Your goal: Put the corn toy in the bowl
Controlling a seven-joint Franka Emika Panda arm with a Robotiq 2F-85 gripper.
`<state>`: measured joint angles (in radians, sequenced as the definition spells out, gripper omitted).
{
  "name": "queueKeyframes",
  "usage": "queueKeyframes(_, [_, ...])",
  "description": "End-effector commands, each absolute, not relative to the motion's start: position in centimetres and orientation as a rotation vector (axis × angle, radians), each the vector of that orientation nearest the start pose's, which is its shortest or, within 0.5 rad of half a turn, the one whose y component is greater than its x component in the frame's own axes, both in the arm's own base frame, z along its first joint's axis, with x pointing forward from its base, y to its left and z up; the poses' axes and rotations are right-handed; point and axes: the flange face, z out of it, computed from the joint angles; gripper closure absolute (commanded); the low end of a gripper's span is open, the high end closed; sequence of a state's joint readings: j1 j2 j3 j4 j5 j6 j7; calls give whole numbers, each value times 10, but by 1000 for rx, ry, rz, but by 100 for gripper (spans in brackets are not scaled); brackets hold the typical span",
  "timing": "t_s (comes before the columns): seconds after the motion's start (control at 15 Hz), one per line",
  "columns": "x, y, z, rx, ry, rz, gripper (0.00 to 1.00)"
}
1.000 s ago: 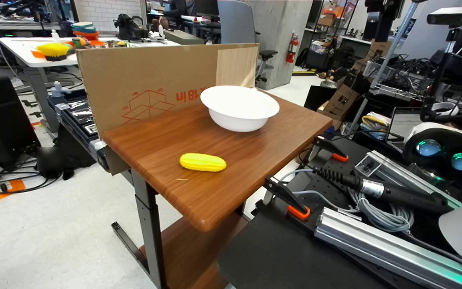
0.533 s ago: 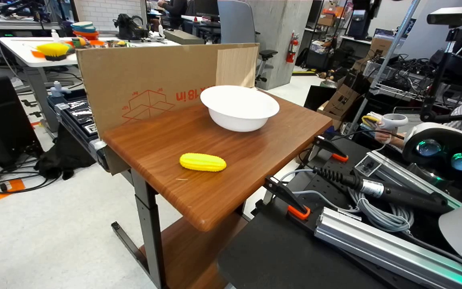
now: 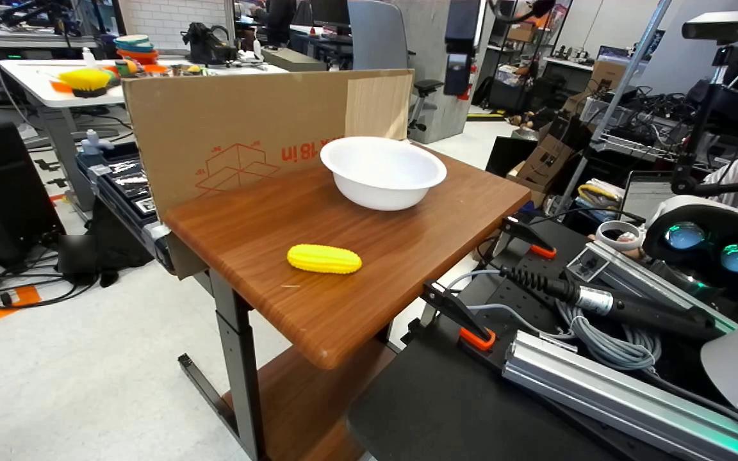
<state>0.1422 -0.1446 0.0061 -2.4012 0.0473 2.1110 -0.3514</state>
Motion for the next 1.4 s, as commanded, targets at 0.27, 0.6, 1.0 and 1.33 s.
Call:
queueKeyframes(0.27, [485, 163, 290, -3020, -957, 240, 0])
queueKeyframes(0.6, [488, 195, 248, -3087, -1030, 227, 0])
queueKeyframes(1.0, [489, 218, 216, -3158, -1089, 214, 0])
queueKeyframes(1.33, [487, 242, 209, -3159, -1097, 207, 0])
